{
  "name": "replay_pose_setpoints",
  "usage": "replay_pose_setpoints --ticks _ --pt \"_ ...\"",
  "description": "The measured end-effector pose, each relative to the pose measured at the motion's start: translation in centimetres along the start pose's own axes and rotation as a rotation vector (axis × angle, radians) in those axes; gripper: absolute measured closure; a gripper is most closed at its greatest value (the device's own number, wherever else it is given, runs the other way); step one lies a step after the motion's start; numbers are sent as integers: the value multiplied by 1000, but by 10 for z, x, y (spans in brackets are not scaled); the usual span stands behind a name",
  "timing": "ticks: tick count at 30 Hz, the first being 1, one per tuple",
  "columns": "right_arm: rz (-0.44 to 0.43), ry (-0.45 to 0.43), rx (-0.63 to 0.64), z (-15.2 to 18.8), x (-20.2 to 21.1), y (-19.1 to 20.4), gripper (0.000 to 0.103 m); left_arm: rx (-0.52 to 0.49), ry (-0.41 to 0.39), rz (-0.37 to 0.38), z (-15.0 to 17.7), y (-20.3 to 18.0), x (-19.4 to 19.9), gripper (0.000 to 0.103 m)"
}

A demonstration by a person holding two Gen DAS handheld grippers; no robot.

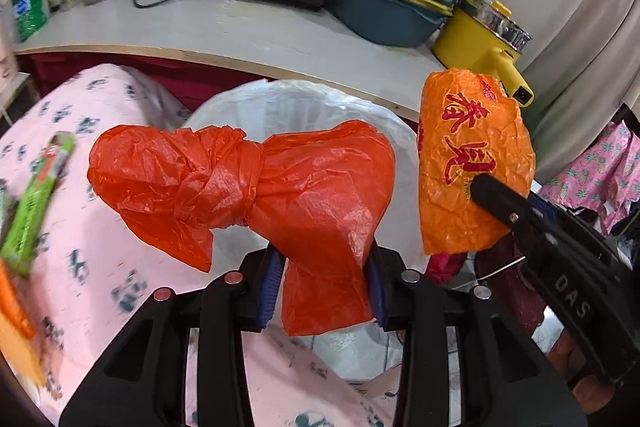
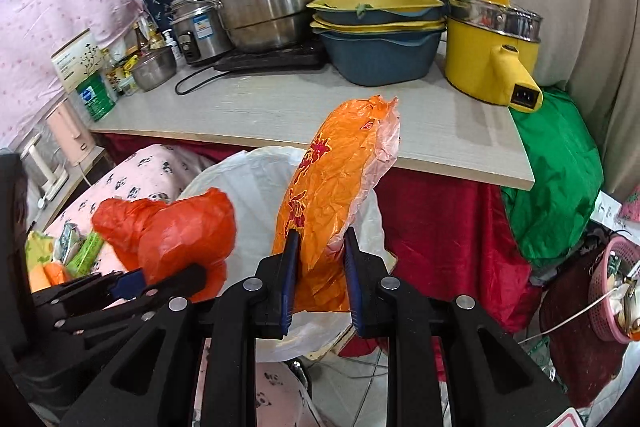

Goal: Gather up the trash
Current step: 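Carry both bags over the white bin and open both tools to drop them, then grasp the clear plastic wrap with the left tool while the right grasps an orange foam net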

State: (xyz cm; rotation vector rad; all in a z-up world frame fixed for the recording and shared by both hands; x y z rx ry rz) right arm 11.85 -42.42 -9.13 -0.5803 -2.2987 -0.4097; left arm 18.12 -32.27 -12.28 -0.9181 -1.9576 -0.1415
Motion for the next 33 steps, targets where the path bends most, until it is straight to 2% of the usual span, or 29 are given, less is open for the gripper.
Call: replay_pose_setpoints --ticks 3,5,6,8,13,15,16,19,24,27,33 --pt "5 13 -4 2 -9 -3 82 3 31 38 -5 -2 -17 64" --pt "4 22 -4 3 -16 -4 82 3 27 27 -9 1 -21 59" --pt "2 26 -4 3 -19 -4 82 4 16 17 -11 4 -20 56" --pt "-7 35 -7 3 -27 -2 81 13 -3 -4 -13 11 -18 43" --pt "-34 40 -8 0 -40 10 73 50 -42 -82 -18 35 -7 42" --pt "-47 37 -3 -2 -42 18 68 70 -58 -112 -18 44 0 35" --pt "-51 36 -2 -3 -43 21 63 82 -67 -127 -17 49 4 28" --pt "-66 28 3 -5 -40 31 56 105 -98 -176 -17 64 19 28" --pt "-101 13 18 -7 -23 51 53 147 -146 -257 -8 86 53 28" --pt "-130 -2 42 -3 -6 72 49 179 -170 -307 6 102 81 28" --pt "-203 -4 112 17 26 125 47 243 -191 -433 49 143 133 18"
Point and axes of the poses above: each gripper's, at about its wrist camera, not at the fingertips, and x roughly against the way its jaws point, y to its left, z to its underside, the point moved 10 cm from there along -x, roughly the way its jaws point, and after that the axes turned 1 degree about z, right-handed, at the moved point
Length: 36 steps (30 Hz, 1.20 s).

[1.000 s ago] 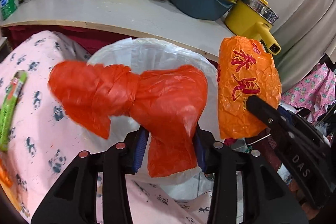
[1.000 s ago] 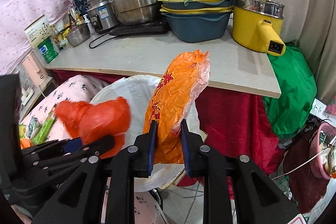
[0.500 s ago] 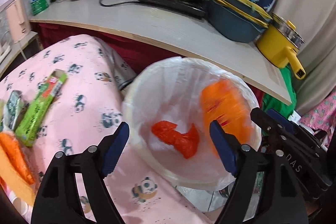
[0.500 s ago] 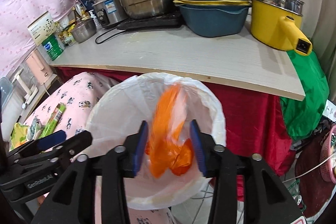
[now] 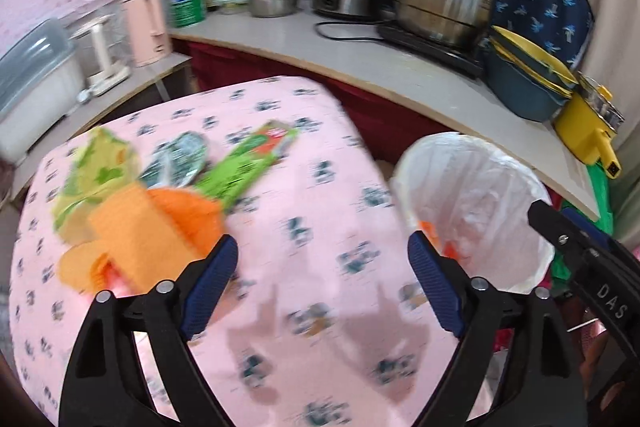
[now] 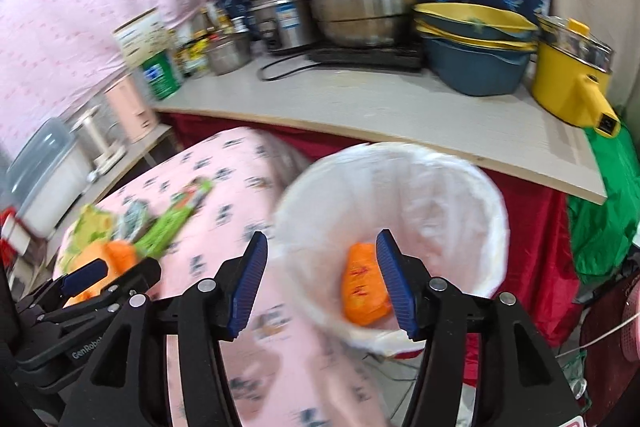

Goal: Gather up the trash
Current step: 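Grasp the clear plastic wrap with the left tool while the right grasps an orange foam net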

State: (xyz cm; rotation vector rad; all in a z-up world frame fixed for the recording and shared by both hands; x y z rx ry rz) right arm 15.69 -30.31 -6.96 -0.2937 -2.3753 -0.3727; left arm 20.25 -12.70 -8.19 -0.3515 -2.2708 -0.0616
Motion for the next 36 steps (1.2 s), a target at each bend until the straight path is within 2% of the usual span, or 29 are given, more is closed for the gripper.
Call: replay_pose_setpoints --ticks 8,15,22,33,34,36 --pt "-102 45 119 37 12 93 44 107 46 -134 48 110 36 15" --pt "-165 100 200 72 10 159 44 180 106 -212 95 181 48 14" --pt "-188 143 256 95 -1 200 44 261 148 -216 130 219 48 14" --pt "-178 182 285 110 -21 220 44 308 205 -167 149 232 22 14" --pt "-176 185 285 110 -23 221 43 308 208 -163 150 231 21 15" --pt "-172 187 287 110 -27 222 43 307 214 -151 151 230 18 24"
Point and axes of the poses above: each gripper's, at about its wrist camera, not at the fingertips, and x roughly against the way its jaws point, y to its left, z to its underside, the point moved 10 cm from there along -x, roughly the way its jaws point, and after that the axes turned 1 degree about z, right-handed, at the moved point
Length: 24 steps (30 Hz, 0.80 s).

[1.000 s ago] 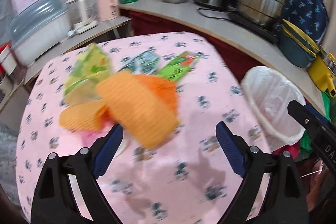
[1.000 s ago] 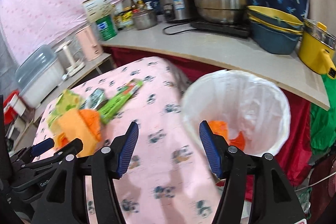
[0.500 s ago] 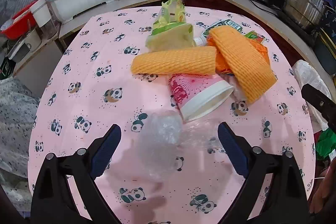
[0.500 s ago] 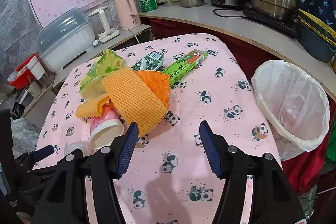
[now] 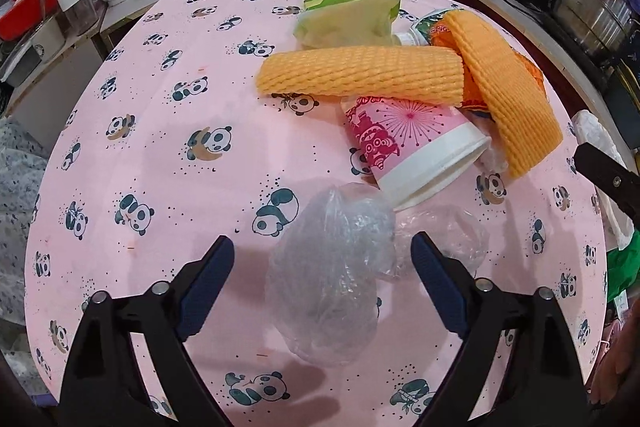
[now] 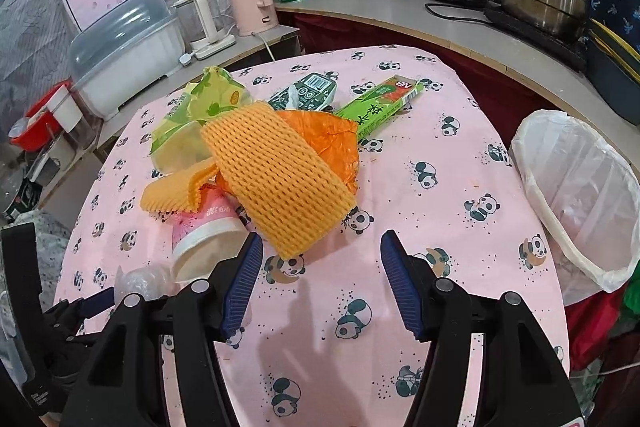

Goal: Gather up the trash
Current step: 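Grasp the clear plastic wrap with the left tool while the right grasps an orange foam net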

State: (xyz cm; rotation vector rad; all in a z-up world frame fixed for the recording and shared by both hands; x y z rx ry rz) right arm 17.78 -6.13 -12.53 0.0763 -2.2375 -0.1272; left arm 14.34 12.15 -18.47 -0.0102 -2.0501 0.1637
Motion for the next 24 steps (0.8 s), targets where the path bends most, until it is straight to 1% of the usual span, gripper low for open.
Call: replay_pose_setpoints --ticks 2,3,4,7,10,15,20,21,23,24 --pt "2 2 2 -2 -5 0 43 -4 13 7 1 -2 -3 42" --pt "1 3 3 -4 -8 1 43 -6 18 9 1 -3 -4 45" --pt "-1 3 3 -6 -10 1 42 -10 24 13 1 -5 -6 53" --pt "-2 1 9 -13 -18 3 43 -17 10 21 -2 -10 -3 59" --pt "-8 -4 13 -23 -24 7 43 -26 -4 33 -7 -16 2 62" --pt "-15 -5 17 -36 -39 10 42 -34 -18 48 -15 -23 7 63" --pt "-30 32 22 -35 -60 13 42 -33 -10 44 -19 -27 3 63" --pt "-30 40 25 -34 -64 13 44 -32 -8 44 -19 -27 2 63" --pt "-37 42 27 -31 -65 13 53 -34 -7 40 -19 -28 1 63" --pt "-35 42 32 -29 -64 13 63 -36 -8 38 -19 -28 1 63"
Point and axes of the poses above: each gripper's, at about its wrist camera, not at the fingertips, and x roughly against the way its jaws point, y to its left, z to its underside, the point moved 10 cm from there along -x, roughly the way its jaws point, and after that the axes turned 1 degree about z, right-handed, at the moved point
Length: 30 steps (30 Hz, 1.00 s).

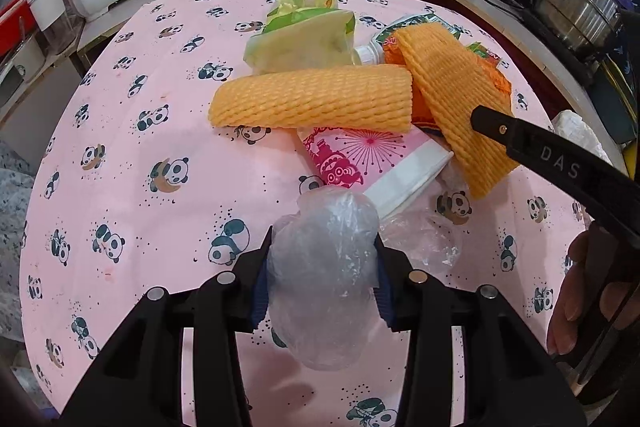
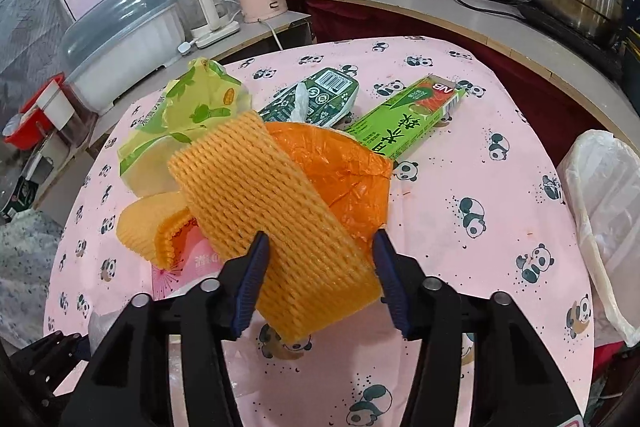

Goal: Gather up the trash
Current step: 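Grasp the clear plastic wrap with the left tool while the right grasps an orange foam net, then carry the wrap and foam net over the bin and release both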

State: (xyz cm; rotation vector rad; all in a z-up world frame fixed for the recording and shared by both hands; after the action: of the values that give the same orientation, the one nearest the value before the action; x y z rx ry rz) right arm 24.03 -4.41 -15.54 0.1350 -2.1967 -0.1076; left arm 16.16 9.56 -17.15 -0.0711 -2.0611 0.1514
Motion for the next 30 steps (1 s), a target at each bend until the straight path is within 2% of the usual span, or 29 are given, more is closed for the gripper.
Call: replay_pose_setpoints --ticks 1,2,3,9,15,24,30 --pt "3 1 7 1 1 0 79 0 1 0 0 -1 0 63" --pt "-3 4 11 3 3 -1 88 0 2 0 0 -1 0 63" --pt "-15 11 7 5 4 -1 93 0 2 2 0 -2 0 63" --pt "-41 -25 1 7 28 -5 93 -8 -6 11 4 -11 8 64" --pt "-24 -96 -21 3 65 -21 94 -21 -19 37 8 -26 23 64" --pt "22 -182 -88 -1 115 -68 94 -75 -50 91 9 -69 46 64" --pt "69 -223 -158 3 140 -113 94 -145 -82 123 1 -114 58 64"
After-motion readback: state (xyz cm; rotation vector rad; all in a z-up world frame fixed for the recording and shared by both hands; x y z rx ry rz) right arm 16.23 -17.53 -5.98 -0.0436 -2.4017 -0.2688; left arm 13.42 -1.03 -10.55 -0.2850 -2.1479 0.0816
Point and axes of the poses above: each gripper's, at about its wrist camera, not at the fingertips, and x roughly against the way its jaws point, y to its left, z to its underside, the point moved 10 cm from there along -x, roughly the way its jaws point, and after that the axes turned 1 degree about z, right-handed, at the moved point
